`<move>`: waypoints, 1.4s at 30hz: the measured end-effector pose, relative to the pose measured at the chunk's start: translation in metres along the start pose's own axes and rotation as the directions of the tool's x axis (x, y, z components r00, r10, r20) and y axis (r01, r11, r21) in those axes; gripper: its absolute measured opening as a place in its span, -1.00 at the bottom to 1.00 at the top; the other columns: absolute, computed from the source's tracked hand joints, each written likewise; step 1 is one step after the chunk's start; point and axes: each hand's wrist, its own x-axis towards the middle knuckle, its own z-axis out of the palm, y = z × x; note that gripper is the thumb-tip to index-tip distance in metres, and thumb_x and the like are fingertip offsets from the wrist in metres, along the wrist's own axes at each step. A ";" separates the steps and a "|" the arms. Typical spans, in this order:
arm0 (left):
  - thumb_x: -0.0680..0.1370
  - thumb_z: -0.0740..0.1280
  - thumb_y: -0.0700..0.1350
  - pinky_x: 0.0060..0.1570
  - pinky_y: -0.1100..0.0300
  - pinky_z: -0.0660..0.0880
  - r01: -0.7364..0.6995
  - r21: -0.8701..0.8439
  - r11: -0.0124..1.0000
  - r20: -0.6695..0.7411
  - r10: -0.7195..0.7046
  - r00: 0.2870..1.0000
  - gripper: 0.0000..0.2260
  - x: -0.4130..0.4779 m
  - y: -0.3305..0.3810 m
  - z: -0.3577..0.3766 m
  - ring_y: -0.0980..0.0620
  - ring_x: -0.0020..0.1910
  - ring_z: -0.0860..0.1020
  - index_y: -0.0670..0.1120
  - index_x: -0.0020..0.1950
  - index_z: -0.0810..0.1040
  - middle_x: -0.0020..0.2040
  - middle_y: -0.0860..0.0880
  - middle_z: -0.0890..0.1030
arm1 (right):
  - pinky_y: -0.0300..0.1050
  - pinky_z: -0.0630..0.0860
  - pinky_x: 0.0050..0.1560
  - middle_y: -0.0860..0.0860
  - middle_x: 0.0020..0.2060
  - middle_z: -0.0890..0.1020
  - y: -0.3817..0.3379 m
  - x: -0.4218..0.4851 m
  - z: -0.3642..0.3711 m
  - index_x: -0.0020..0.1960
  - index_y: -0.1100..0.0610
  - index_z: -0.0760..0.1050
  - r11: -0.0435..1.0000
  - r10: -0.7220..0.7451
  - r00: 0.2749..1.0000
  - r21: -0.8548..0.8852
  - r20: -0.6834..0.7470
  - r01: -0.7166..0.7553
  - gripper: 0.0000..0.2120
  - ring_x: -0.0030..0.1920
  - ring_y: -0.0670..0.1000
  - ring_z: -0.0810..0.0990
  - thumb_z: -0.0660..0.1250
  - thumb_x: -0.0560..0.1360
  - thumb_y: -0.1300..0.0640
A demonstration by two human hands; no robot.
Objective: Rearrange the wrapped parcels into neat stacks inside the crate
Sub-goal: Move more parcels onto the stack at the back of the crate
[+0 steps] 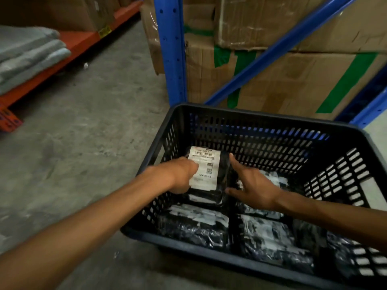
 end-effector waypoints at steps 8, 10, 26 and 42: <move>0.46 0.44 -0.19 0.33 -0.03 0.47 -0.157 0.323 0.933 0.374 0.027 0.927 -0.41 -0.036 -0.012 0.033 -0.12 0.34 0.49 -0.03 0.48 0.39 0.41 -0.10 0.48 | -0.12 0.39 0.36 0.12 0.40 0.50 0.005 -0.068 0.032 0.58 0.01 0.07 0.913 -0.392 0.875 0.004 0.285 0.408 -0.43 0.33 0.06 0.53 0.21 0.63 0.05; 0.49 0.39 -0.22 0.29 -0.01 0.50 -0.167 0.286 0.943 0.369 0.052 0.928 -0.49 -0.037 -0.010 0.035 -0.12 0.29 0.52 -0.03 0.44 0.44 0.36 -0.10 0.51 | -0.14 0.38 0.34 0.16 0.37 0.52 0.005 -0.066 0.036 0.59 0.09 0.07 0.902 -0.419 0.867 0.008 0.270 0.433 -0.42 0.30 0.08 0.54 0.19 0.63 0.10; 0.58 0.35 -0.27 0.40 0.00 0.42 -0.139 -0.580 0.803 0.267 0.348 0.899 -0.45 -0.059 -0.044 -0.015 -0.01 0.37 0.51 0.05 0.52 0.32 0.40 -0.02 0.54 | -0.38 0.49 0.16 -0.26 0.09 0.64 -0.003 -0.070 -0.029 0.38 -0.05 0.38 0.825 -0.127 0.900 0.548 0.417 -0.137 -0.57 0.07 -0.36 0.58 0.38 0.54 0.05; 0.42 0.55 -0.12 0.22 0.14 0.54 -0.110 -0.949 0.297 -0.189 -0.250 0.950 -0.50 -0.008 -0.010 0.029 0.03 0.14 0.63 -0.11 0.31 0.51 0.17 0.00 0.66 | 0.03 0.65 0.00 0.05 0.01 0.76 -0.010 -0.028 -0.028 0.20 0.10 0.61 0.247 0.312 0.923 0.919 0.226 -0.308 -0.72 0.03 0.12 0.73 0.43 0.50 0.09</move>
